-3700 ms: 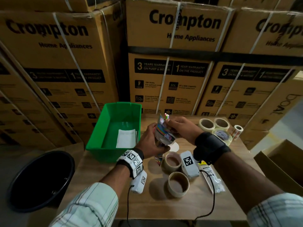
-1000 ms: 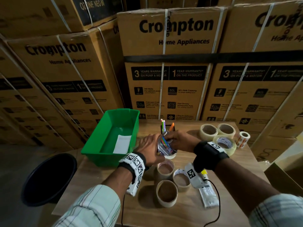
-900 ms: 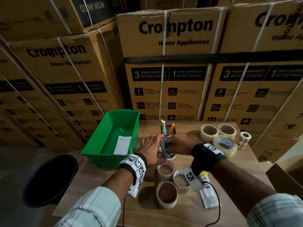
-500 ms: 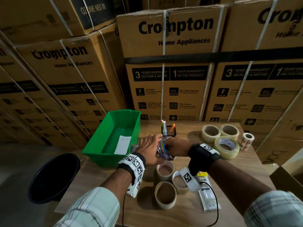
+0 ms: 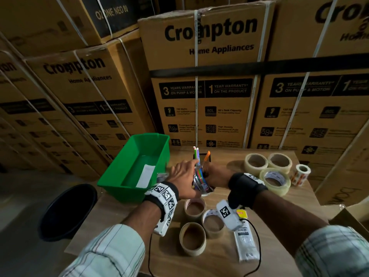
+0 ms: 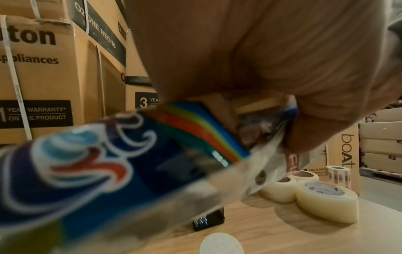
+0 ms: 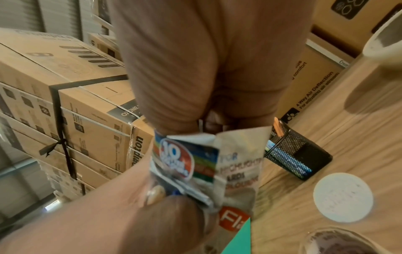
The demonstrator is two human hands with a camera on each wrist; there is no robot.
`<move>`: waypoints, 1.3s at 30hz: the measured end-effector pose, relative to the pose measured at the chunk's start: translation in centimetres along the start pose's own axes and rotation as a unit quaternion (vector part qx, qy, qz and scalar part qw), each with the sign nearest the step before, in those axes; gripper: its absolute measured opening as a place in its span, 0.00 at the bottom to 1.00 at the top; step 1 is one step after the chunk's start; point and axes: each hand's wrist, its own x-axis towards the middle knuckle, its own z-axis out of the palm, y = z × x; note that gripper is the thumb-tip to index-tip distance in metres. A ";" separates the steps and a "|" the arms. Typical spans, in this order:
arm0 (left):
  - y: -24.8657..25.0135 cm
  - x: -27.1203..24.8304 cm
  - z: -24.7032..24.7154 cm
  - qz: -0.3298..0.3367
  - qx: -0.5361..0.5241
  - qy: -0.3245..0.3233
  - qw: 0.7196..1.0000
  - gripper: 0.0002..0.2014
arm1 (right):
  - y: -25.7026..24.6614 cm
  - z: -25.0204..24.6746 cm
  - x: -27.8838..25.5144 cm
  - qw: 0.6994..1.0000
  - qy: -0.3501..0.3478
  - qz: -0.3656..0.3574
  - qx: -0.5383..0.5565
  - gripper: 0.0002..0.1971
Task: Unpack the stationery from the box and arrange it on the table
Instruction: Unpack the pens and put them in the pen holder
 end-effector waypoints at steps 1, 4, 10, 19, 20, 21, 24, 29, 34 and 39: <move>0.2 0.1 0.2 -0.003 0.001 0.003 1.000 0.52 | 0.4 0.0 0.0 1.000 0.001 0.001 0.007 0.08; 0.6 0.5 0.3 -0.009 0.009 0.014 1.000 0.52 | 1.8 0.0 0.1 0.999 0.014 0.000 0.050 0.04; 0.7 0.9 0.8 -0.045 -0.017 0.030 0.998 0.49 | 2.2 -1.0 -0.1 0.998 0.057 -0.017 0.031 0.08; -0.2 0.6 3.1 -0.101 -0.175 0.066 0.977 0.49 | 3.7 -5.6 -1.5 0.991 0.075 -0.009 0.108 0.10; -0.2 0.7 3.3 -0.106 -0.195 0.069 0.973 0.49 | 3.7 -5.8 -1.6 0.989 0.069 0.009 0.133 0.09; -0.1 0.7 3.5 -0.109 -0.213 0.071 0.968 0.49 | 3.9 -5.8 -1.7 0.985 0.062 0.026 0.158 0.09; -0.1 1.1 3.8 -0.114 -0.237 0.066 0.963 0.50 | 4.0 -5.9 -1.8 0.975 0.058 0.047 0.209 0.09; -0.7 2.0 4.4 -0.127 -0.266 0.054 0.954 0.55 | 3.5 -6.5 -1.7 0.974 0.059 0.053 0.213 0.08; -2.9 2.8 5.4 -0.136 -0.276 0.036 0.951 0.48 | 2.4 -8.0 -1.1 0.976 0.085 0.075 0.185 0.08; -5.0 4.6 6.4 -0.148 -0.288 0.010 0.946 0.43 | 0.1 -12.4 -0.1 0.986 0.143 0.052 0.073 0.08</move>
